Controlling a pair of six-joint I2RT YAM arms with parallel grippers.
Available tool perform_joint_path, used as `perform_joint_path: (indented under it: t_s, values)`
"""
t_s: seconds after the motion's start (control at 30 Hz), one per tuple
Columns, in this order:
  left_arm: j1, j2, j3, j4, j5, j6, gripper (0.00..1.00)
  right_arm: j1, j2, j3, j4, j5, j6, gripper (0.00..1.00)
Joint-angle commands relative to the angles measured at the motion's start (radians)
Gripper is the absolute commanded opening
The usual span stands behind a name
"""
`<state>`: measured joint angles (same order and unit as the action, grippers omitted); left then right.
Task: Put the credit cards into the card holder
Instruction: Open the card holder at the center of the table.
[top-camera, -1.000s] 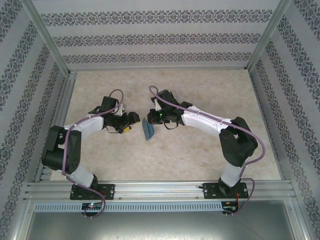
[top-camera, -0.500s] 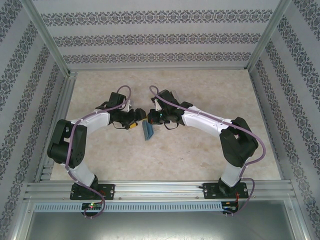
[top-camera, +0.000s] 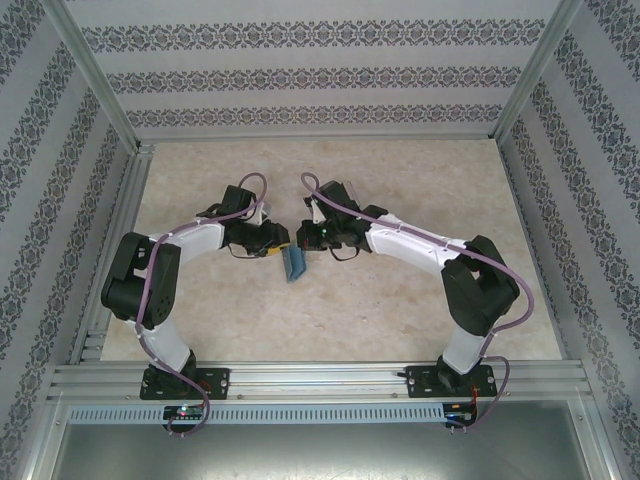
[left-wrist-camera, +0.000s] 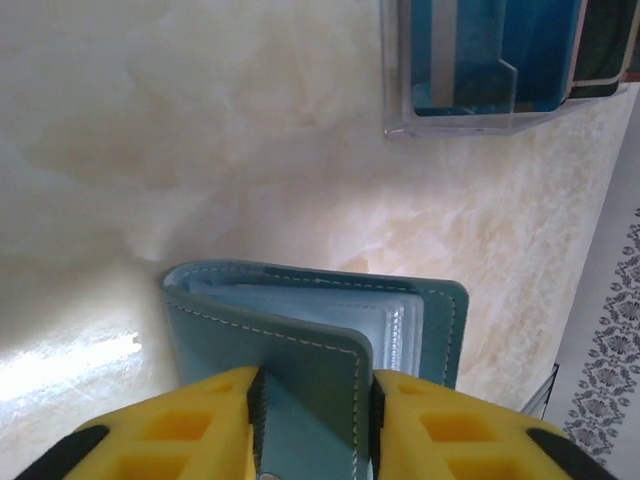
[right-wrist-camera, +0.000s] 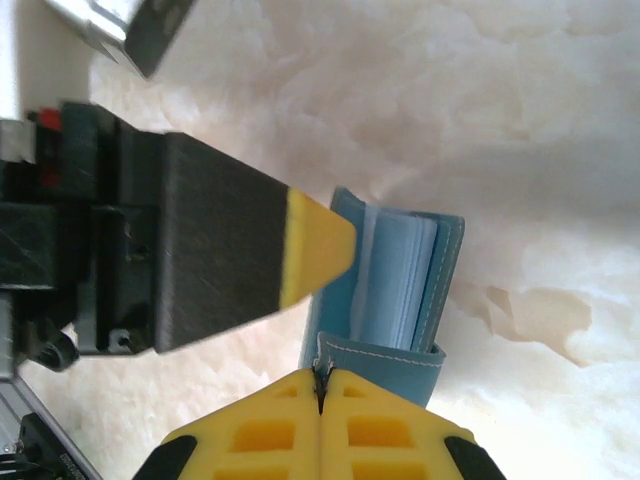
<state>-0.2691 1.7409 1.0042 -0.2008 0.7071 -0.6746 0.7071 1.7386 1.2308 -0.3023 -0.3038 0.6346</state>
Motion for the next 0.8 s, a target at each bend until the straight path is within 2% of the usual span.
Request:
perform_joint_path:
  t_s: [0.0,0.3,0.77]
  values:
    - [-0.012,-0.017,0.02,-0.054,-0.026,0.045,0.17,-0.016,-0.05,-0.049,0.003,0.009,0.02,0.03]
    - [-0.013,-0.041,0.017,-0.072,-0.044,0.079,0.0,-0.043,-0.137,-0.235,0.038,0.035,0.047,0.03]
    - [-0.007,-0.108,-0.046,-0.01,-0.007,0.096,0.0,-0.088,-0.158,-0.404,0.12,0.131,0.074,0.05]
